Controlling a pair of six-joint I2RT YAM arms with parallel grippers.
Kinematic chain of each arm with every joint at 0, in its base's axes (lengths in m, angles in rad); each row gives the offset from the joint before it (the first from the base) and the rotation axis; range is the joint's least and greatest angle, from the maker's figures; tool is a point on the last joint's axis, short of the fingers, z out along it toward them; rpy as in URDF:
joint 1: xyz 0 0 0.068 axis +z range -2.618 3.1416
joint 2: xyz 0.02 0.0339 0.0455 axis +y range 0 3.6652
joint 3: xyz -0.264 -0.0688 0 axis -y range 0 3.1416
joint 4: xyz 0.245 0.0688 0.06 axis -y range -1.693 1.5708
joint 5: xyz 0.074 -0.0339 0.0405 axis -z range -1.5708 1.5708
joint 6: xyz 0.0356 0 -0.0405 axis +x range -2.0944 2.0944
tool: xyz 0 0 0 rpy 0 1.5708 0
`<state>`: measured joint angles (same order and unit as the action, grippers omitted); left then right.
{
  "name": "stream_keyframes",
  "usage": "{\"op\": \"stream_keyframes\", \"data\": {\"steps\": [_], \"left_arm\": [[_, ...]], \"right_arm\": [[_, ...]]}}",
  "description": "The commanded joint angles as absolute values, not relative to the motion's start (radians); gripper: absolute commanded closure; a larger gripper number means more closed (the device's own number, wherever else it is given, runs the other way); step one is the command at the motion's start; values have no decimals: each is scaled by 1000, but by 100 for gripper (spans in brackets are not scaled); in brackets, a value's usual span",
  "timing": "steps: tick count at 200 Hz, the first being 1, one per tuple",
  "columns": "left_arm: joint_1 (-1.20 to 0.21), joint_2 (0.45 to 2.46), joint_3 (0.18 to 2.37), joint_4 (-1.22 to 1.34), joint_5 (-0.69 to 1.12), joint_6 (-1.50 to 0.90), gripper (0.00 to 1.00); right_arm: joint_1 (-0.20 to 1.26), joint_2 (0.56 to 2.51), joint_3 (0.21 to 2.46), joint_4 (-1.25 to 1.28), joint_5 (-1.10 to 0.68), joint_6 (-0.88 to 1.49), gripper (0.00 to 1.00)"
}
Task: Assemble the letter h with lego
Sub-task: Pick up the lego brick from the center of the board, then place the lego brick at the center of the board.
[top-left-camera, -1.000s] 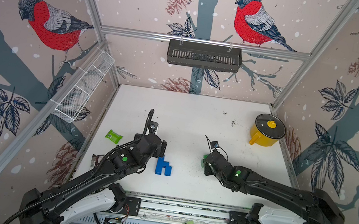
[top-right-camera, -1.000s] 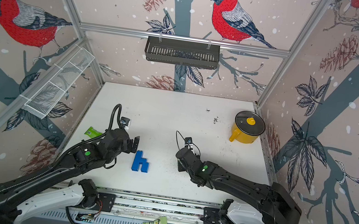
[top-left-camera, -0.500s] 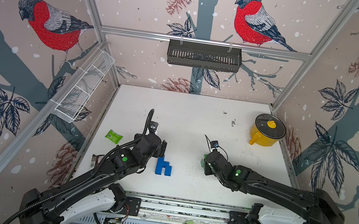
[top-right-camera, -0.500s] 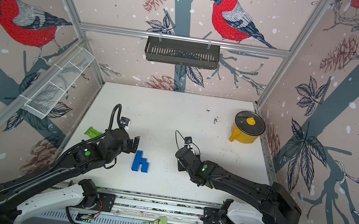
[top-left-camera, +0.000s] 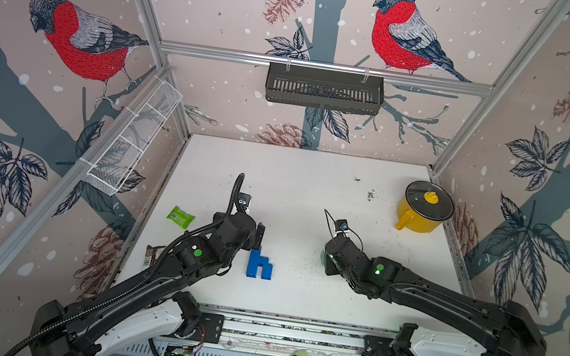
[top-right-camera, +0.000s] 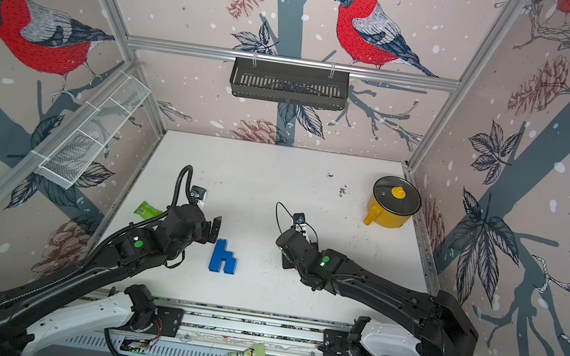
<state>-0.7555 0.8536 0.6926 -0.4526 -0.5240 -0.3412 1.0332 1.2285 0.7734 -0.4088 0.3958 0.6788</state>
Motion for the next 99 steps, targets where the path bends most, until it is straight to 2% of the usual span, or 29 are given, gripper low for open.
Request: {"op": "stream_keyframes", "data": {"steps": [1,10,30,99], "left_arm": [[-754,851,696,-444,-534,-348,2],[-755,852,697,-444,-532,-347,2],[-755,851,698,-445,-530,-347,2],[-755,842,699,-444,-522,-347,2]], "right_arm": [[1035,1247,829,-549,398,734,82],[1033,1249,857,-593,377,752,84],[1029,1286,916,-692,311,774,94],[884,1381,1150,-1008,83,690,99]]}}
